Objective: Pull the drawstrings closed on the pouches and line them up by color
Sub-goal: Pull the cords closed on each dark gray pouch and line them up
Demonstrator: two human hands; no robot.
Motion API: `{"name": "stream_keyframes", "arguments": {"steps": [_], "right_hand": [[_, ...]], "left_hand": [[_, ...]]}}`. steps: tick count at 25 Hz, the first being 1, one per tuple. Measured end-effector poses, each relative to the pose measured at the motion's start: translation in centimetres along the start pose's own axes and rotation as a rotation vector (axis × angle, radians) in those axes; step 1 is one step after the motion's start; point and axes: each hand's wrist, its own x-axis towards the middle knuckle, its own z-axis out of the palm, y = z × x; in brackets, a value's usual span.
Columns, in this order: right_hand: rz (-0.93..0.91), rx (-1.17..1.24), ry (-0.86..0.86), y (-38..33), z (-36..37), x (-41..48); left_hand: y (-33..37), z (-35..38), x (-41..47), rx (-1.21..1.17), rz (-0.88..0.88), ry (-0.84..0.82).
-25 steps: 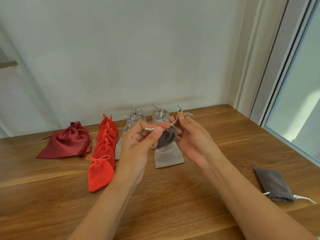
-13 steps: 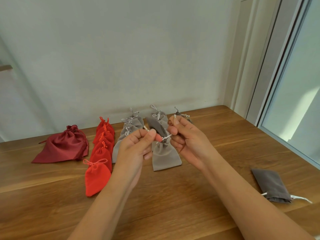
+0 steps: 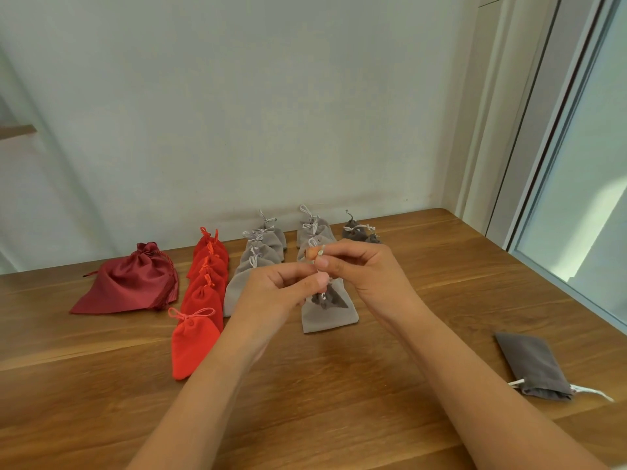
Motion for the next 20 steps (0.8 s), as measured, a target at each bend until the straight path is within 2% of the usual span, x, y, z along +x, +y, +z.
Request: {"name": "stream_keyframes", "arguments": {"steps": [5,10,13,16,20], "right_hand": [[-0.055,-0.242,-0.029,-0.3,0.0,-0.2],[-0.219,-0.428,0.013,0.2,-0.2,-0.2],[-0.221,-0.433,0.011,0.1,-0.4,-0.1],[-0.130,-0.346,0.017,0.1,-0.4,-0.1],[-0.037,-0.298,-0.035,0.4,0.2,-0.1]], "left_hand": [[-0.1,-0.3,0.2,0.052,0.011,0.122],[-0.6,-1.0,0.6,-0.004,-0.036,0.104],[-0.7,-1.0,0.6,0.010,-0.040,0.065],[-0.4,-1.4,0.7,-0.004,-0.059,0.060],[-0.4,-1.4,0.8,-0.052,-0.174,0.074]]}}
